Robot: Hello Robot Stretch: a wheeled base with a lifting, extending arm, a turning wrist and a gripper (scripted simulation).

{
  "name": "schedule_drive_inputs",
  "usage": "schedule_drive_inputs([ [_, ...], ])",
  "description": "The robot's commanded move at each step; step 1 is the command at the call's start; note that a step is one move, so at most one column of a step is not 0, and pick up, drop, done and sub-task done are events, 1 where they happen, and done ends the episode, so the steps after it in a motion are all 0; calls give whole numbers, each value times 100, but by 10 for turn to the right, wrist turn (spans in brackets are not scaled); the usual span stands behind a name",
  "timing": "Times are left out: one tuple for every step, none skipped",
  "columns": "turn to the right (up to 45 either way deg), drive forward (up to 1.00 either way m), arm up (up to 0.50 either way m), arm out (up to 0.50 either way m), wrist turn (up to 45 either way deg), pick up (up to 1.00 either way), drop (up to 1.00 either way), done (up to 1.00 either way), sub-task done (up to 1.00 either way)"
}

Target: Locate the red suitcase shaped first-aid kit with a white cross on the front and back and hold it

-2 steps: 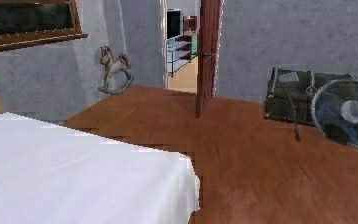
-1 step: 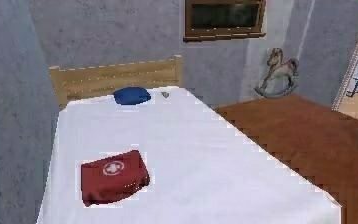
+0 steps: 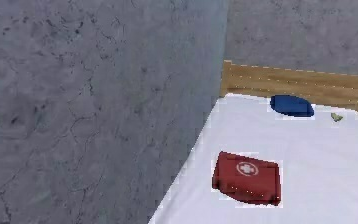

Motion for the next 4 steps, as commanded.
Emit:
schedule_drive_inputs([
  [-450, 0, 0, 0, 0, 0, 0, 0, 0],
  [-210, 0, 0, 0, 0, 0, 0, 0, 0],
  [0, 0, 50, 0, 0, 0, 0, 0, 0],
  [0, 0, 20, 0, 0, 0, 0, 0, 0],
])
